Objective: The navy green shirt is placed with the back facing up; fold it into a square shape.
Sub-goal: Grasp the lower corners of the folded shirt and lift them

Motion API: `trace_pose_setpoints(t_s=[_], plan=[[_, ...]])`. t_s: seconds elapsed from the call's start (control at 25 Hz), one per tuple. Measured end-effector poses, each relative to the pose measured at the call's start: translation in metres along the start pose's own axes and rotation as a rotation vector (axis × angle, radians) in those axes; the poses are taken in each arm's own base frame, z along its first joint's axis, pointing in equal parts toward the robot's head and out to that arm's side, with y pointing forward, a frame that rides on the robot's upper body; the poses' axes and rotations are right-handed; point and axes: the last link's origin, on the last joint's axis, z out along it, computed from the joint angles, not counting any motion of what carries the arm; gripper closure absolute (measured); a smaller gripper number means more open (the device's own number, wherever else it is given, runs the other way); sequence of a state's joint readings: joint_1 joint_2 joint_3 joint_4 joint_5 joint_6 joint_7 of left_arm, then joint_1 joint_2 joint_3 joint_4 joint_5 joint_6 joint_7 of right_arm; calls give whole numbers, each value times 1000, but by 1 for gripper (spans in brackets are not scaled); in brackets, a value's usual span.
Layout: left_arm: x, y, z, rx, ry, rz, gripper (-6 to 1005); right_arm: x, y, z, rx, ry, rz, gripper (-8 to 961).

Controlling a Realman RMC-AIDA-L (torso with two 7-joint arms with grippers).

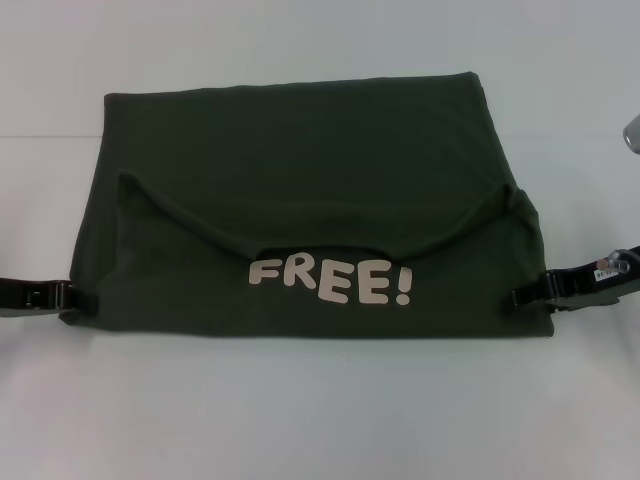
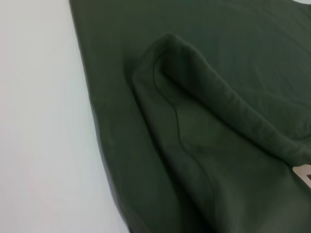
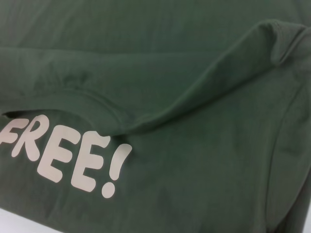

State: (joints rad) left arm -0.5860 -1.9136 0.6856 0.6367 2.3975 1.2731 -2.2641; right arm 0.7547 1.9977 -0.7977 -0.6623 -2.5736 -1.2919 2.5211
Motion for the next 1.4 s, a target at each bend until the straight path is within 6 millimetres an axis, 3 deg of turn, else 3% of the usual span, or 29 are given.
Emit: trace_pose_setpoints(t_s=[0.56,0.64,1.4], plan=[[2,0,0,3,5,4,1001,-2,1,0,6,2,-16,685],[3,0,-1,4,5,4,1001,-3,2,0,6,2,-19,907],[-2,0,-4,-6,-38,14,1000,1,5,-6,-24,51,-49,920]])
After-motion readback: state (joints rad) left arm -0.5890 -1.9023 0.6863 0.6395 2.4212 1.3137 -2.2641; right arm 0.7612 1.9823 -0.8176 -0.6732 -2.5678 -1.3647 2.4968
